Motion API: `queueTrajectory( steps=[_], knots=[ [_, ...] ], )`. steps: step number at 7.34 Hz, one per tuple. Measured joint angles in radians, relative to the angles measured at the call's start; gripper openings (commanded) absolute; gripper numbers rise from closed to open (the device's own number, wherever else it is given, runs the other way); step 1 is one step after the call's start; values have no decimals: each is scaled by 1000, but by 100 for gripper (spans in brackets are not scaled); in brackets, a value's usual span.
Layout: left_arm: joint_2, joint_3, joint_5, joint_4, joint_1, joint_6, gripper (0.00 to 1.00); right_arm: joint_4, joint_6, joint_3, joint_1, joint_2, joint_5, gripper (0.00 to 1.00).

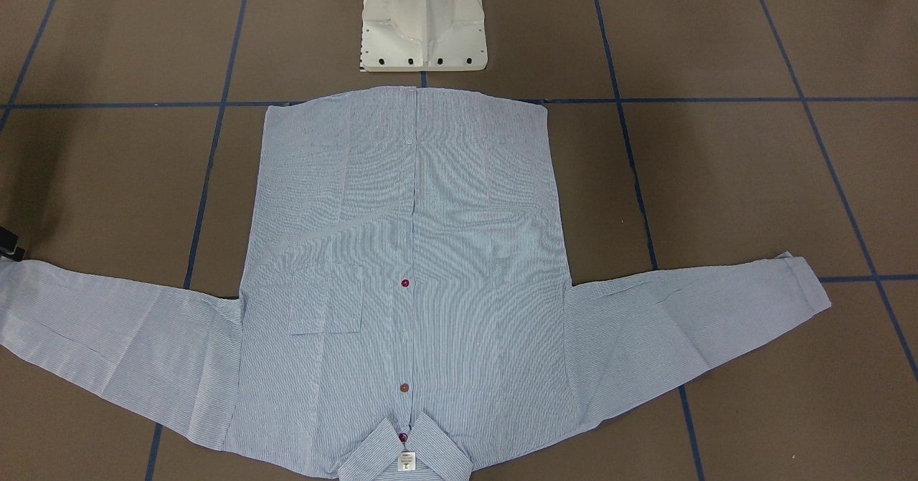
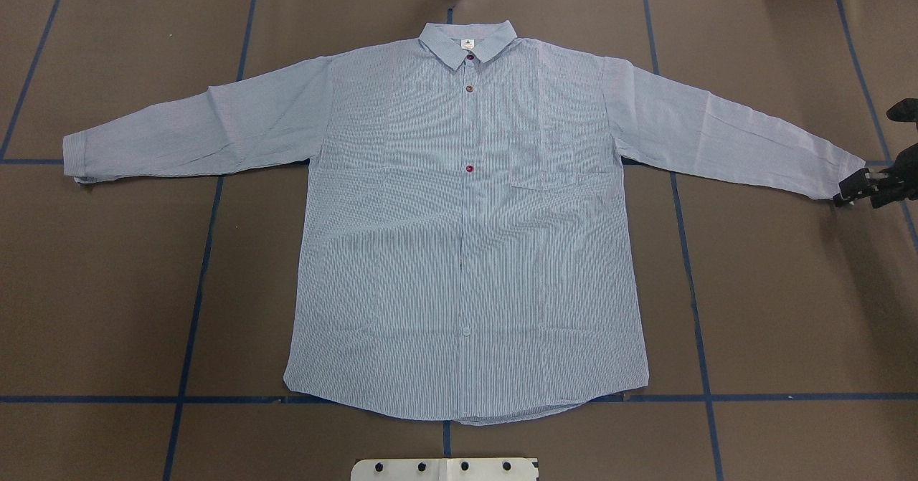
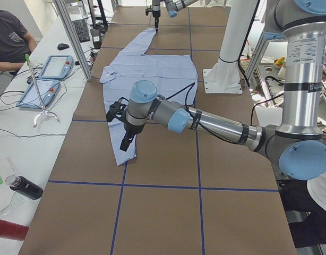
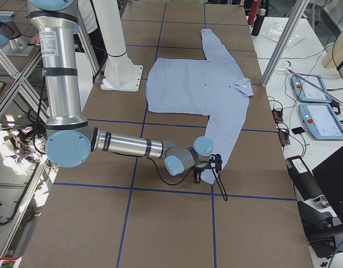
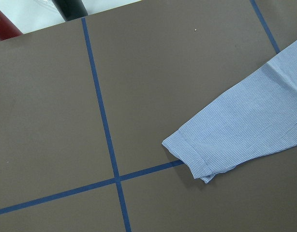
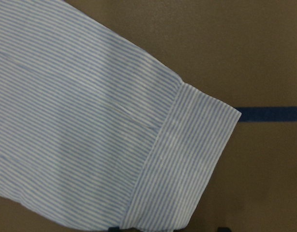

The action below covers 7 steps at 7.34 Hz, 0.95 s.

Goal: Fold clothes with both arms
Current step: 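Lower the right gripper onto the cuff of the sleeve nearest it and grasp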

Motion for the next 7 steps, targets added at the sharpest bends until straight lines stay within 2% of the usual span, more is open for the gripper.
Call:
queueTrajectory(
  steps=[1,2,3,6,7],
  knots=[
    [0,-2,0,1,0,0,99,-1,5,-3,1,1,0,61],
    [0,-3,0,1,0,1,99,-2,13,-6,2,3,0,46],
    [0,-4,0,1,0,0,99,-2,26,-8,4,5,0,36],
    [-1,-5,0,1,0,0,99,-1,44,-8,7,8,1,36],
    [0,-4,1,1,0,1,99,-2,45,-8,8,8,1,32]
  ],
)
